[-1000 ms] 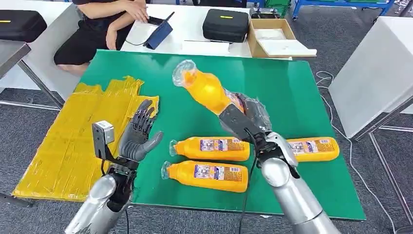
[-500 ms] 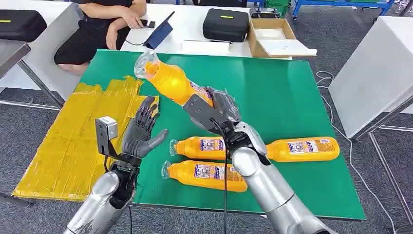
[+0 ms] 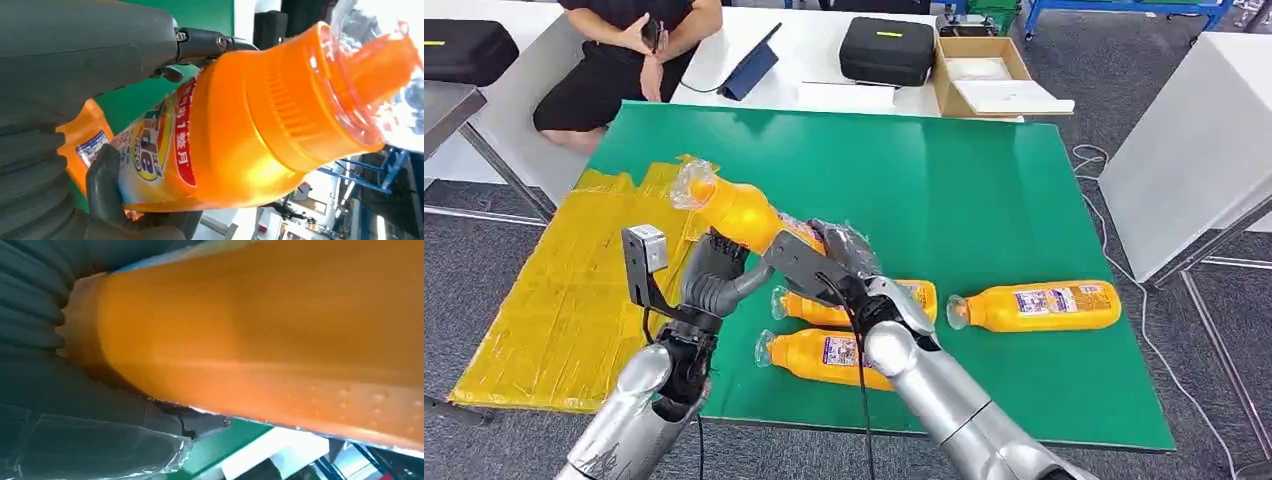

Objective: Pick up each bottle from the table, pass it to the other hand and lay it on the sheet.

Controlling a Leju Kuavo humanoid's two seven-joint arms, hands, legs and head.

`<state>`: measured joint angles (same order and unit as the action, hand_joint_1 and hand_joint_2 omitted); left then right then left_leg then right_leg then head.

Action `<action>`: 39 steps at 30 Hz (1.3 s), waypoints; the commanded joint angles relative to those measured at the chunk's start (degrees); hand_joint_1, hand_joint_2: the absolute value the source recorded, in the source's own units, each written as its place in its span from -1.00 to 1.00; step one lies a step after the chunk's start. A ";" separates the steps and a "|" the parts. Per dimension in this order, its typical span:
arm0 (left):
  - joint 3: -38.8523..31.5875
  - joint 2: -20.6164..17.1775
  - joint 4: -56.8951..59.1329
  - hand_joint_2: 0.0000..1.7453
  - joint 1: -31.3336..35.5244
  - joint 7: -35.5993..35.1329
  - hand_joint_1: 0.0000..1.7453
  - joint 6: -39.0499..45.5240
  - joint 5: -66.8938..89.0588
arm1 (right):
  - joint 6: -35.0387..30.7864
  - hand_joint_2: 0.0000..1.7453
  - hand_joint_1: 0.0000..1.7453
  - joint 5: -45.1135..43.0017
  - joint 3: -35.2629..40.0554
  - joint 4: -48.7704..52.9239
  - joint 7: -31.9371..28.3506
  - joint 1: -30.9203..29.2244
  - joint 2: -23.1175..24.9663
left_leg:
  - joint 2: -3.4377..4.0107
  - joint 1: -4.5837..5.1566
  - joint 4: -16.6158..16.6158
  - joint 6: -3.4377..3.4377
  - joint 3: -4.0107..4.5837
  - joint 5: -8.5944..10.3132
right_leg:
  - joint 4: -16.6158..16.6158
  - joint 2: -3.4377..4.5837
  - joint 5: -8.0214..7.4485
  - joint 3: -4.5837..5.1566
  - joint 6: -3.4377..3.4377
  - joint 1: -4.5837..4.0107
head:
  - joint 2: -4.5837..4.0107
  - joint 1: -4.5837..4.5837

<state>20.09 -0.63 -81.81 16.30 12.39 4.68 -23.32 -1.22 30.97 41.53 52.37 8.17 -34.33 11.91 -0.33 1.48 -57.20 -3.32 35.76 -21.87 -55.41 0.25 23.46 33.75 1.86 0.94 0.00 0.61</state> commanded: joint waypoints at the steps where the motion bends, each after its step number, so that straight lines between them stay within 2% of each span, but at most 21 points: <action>1: -0.01 2.19 0.12 1.00 3.45 -1.14 -1.00 0.19 -0.75 | 0.84 1.00 1.00 0.37 4.67 -6.79 0.29 -2.92 1.42 | -0.09 -0.11 -0.10 0.29 -0.10 -0.12 | -0.03 -0.13 0.12 -0.17 -0.12 -0.10 | 0.00 0.00; 6: 0.51 2.80 1.46 1.00 4.46 -1.33 -1.00 0.06 -0.76 | 1.68 1.00 1.00 3.63 7.47 -5.67 3.36 -5.31 2.73 | -0.09 -0.08 -0.10 0.22 -0.01 -0.07 | -0.05 -0.12 0.09 -0.05 -0.09 -0.06 | 0.00 0.00; 10: -0.29 2.82 1.57 1.00 4.55 -1.56 -1.00 0.40 -0.42 | 4.92 1.00 0.98 6.30 10.25 -2.22 4.89 -5.37 3.11 | 0.00 -0.14 -0.14 0.32 -0.06 -0.13 | -0.06 -0.07 0.12 -0.08 -0.14 -0.12 | 0.00 0.00; 20: -2.53 2.78 0.91 1.00 4.11 -1.48 -1.00 0.65 0.18 | 10.75 1.00 1.00 2.03 12.81 2.68 2.40 -0.80 3.28 | -0.05 -0.12 -0.05 0.24 -0.08 -0.08 | 0.02 -0.08 0.09 -0.12 -0.10 -0.09 | 0.00 0.00; 28: -5.84 2.54 -0.70 1.00 2.48 -0.92 -1.00 1.17 0.08 | 11.58 1.00 0.98 0.22 17.72 4.13 1.76 3.59 3.08 | -0.08 -0.15 -0.03 0.33 -0.14 -0.12 | 0.05 -0.10 0.12 -0.21 -0.16 -0.13 | 0.00 0.00; 32: -7.54 2.63 -1.52 1.00 1.96 -0.66 -1.00 0.90 -0.72 | 12.06 1.00 1.00 -1.39 18.73 1.52 -0.19 1.29 3.56 | 0.00 -0.17 -0.05 0.36 -0.15 -0.15 | 0.03 -0.03 0.13 -0.21 -0.17 -0.14 | 0.00 0.00; 33: -7.85 2.64 -1.85 1.00 1.66 -0.42 0.68 0.63 -1.10 | 11.97 1.00 1.00 -1.64 18.43 1.52 -0.38 1.21 3.59 | -0.01 -0.14 -0.05 0.28 -0.06 -0.10 | 0.02 -0.03 0.09 -0.10 -0.14 -0.12 | 0.00 0.02; 34: -8.20 2.49 -2.60 1.00 0.97 0.08 1.00 -0.20 -1.69 | 11.73 1.00 0.98 -1.60 18.21 2.02 -0.34 1.25 3.30 | -0.01 -0.16 -0.06 0.36 -0.12 -0.13 | 0.01 -0.05 0.12 -0.15 -0.17 -0.14 | 0.00 0.00; 39: -9.05 2.77 -3.79 1.00 -0.07 0.34 1.00 -0.38 -1.92 | 11.90 1.00 0.98 -1.72 17.81 3.23 -0.45 1.74 2.66 | -0.07 -0.16 -0.04 0.33 -0.14 -0.13 | 0.04 -0.10 0.13 -0.19 -0.15 -0.13 | 0.00 0.02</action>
<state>14.05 0.85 -86.03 12.05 12.92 4.33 -24.63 7.54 29.29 50.53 55.45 9.40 -34.22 15.21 -0.28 1.47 -57.20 -3.31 35.83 -21.86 -55.41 0.31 23.45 33.85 1.85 0.95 0.00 0.63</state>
